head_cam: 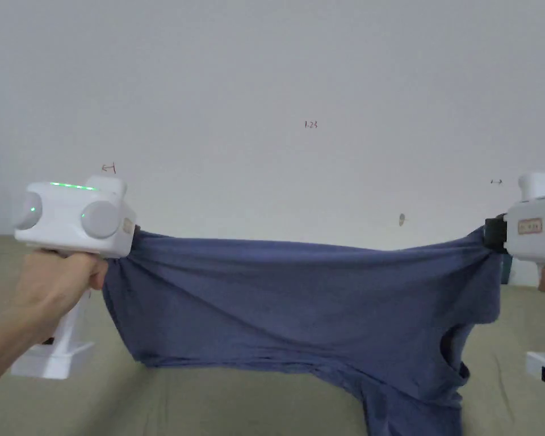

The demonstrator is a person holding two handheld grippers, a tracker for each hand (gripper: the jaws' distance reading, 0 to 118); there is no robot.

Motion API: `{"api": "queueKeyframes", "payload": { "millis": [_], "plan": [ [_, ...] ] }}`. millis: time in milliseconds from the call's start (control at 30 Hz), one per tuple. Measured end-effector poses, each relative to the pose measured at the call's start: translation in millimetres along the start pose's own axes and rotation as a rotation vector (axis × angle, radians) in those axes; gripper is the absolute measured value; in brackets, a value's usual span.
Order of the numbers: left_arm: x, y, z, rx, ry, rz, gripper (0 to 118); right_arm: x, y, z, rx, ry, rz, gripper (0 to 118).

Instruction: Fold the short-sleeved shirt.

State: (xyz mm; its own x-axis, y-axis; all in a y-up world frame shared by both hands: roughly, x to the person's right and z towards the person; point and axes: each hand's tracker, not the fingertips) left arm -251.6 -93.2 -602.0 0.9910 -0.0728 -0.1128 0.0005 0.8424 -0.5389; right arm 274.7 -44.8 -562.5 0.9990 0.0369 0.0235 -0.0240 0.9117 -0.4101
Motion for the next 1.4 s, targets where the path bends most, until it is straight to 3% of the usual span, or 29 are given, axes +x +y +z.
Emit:
{"api": "queueKeyframes", "payload": {
  "millis": [67,133,200,233,267,367,433,567,767,1033,1067,1100,1133,1167,1200,1233,1400],
  "plan": [
    [-9,-50,6,-0.063,-0.021,-0.025,1,-2,-54,17,-0.084,0.013,0.032,3],
    [-18,-99,18,-0.114,-0.019,-0.03,1,-5,-108,40,-0.156,0.041,0.014,3],
    [-30,-148,38,-0.166,-0.047,-0.015,1,-7,-163,68,-0.171,0.042,-0.011,3],
    [-36,-172,50,-0.207,-0.063,-0.002,1,-6,-190,78,-0.248,0.105,-0.053,3],
    [-42,-198,65,-0.207,-0.076,0.042,1,-7,-217,91,-0.276,0.105,-0.073,3],
    [-60,-259,100,-0.274,-0.086,0.009,1,-11,-279,137,-0.373,0.12,-0.008,3],
    [-68,-292,124,-0.298,-0.071,-0.01,1,-11,-307,168,-0.376,0.136,-0.044,3],
    [-94,-337,159,-0.338,-0.088,0.081,1,-9,-342,223,-0.407,0.142,-0.065,3],
    [-99,-375,220,-0.359,-0.13,0.058,1,8,-375,296,-0.391,0.138,-0.126,3],
    [-99,-396,244,-0.364,-0.144,0.081,1,12,-393,307,-0.382,0.118,-0.161,4],
    [-98,-396,244,-0.355,-0.144,0.084,5,11,-392,304,-0.385,0.117,-0.165,8],
    [-97,-396,244,-0.348,-0.147,0.085,15,11,-391,303,-0.386,0.116,-0.172,24],
    [-91,-396,249,-0.345,-0.151,0.086,39,10,-390,303,-0.383,0.114,-0.175,59],
    [-90,-397,251,-0.343,-0.149,0.086,87,8,-390,301,-0.378,0.098,-0.176,111],
    [-89,-398,252,-0.344,-0.148,0.085,114,6,-390,299,-0.389,0.081,-0.173,117],
    [-87,-400,253,-0.349,-0.139,0.08,118,7,-390,305,-0.382,0.071,-0.165,113],
    [-92,-404,272,-0.31,-0.093,0.097,118,0,-386,314,-0.369,0.093,-0.151,114]
  ]
}}
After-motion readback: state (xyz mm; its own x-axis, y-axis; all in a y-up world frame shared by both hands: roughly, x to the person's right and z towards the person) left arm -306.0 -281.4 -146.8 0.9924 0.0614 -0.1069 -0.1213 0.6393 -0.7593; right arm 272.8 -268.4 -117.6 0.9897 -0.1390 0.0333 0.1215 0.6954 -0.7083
